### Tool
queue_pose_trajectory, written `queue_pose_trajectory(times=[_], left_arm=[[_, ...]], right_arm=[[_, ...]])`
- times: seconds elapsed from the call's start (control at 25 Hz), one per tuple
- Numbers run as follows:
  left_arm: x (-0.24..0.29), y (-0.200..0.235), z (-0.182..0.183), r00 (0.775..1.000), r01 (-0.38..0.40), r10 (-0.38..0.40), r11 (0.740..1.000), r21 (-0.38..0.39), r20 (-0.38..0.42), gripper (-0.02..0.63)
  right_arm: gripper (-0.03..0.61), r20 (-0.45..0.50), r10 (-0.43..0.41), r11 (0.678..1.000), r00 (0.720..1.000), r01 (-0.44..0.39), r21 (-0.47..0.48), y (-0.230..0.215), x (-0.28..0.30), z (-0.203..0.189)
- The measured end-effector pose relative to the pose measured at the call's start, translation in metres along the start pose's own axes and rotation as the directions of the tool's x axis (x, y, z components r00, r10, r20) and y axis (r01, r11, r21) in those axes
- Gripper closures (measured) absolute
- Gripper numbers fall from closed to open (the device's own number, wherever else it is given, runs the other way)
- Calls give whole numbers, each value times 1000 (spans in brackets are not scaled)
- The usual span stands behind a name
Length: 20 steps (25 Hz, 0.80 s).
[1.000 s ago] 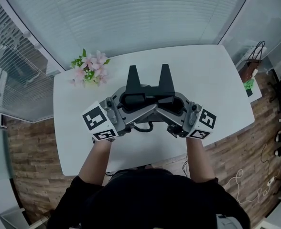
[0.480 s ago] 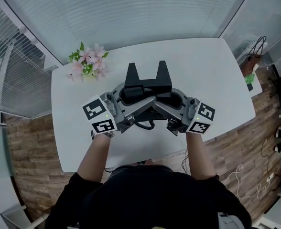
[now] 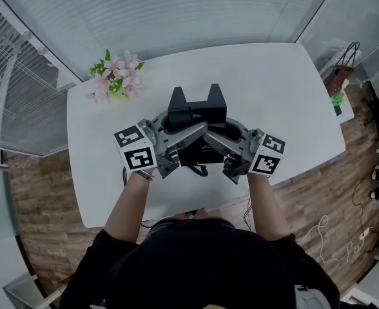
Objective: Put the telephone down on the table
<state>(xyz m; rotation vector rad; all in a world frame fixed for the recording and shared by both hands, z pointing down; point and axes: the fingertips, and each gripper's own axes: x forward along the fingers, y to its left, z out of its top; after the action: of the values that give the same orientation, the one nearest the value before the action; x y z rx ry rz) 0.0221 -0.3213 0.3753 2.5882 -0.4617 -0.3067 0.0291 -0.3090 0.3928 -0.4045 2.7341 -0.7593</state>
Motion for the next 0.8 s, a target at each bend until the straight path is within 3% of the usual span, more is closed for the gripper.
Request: queue_pose_trajectory(times=[0.8], left_arm=[[5, 40, -49, 997, -33, 14, 967, -253, -77, 410]], right_arm=[[403, -50, -130, 960, 990, 139, 244, -40, -14, -43]])
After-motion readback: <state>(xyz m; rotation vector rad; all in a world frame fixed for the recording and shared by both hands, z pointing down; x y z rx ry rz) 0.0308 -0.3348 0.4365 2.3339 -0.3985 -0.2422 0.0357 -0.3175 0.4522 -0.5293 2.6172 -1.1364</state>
